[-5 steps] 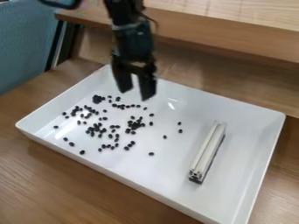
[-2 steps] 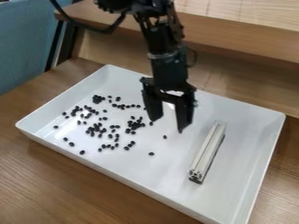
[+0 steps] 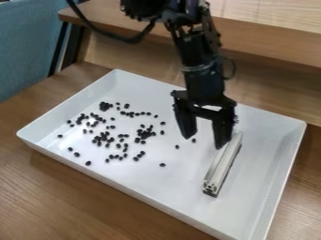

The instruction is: Sweep into pile

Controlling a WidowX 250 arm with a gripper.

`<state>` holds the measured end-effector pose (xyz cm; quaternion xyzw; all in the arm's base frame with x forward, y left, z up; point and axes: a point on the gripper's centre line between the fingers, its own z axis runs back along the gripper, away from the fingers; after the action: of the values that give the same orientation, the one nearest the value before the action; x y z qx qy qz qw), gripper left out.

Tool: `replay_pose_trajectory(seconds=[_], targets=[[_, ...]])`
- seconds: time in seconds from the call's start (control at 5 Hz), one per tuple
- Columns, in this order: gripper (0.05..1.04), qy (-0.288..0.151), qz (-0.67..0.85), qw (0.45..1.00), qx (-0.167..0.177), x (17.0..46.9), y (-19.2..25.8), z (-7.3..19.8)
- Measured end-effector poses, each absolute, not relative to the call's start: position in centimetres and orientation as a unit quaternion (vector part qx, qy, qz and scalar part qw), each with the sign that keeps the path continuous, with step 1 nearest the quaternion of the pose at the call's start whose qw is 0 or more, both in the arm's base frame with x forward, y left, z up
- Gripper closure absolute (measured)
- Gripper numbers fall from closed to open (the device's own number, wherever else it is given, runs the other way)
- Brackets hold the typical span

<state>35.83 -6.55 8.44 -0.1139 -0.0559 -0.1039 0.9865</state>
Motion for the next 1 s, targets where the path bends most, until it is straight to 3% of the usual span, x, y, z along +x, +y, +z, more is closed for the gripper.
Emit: replay_pose_trajectory(seconds=[0.6, 0.8, 1.0], targets=[[0.082, -0.026, -0.082, 0.994, -0.071, 37.2, -8.5, 5.3], [0.127, -0.020, -0.080, 0.995, -0.058, 37.3, -8.6, 4.8], [0.407, -0.032, -0.073, 0.996, -0.050, 37.2, -8.8, 3.9]])
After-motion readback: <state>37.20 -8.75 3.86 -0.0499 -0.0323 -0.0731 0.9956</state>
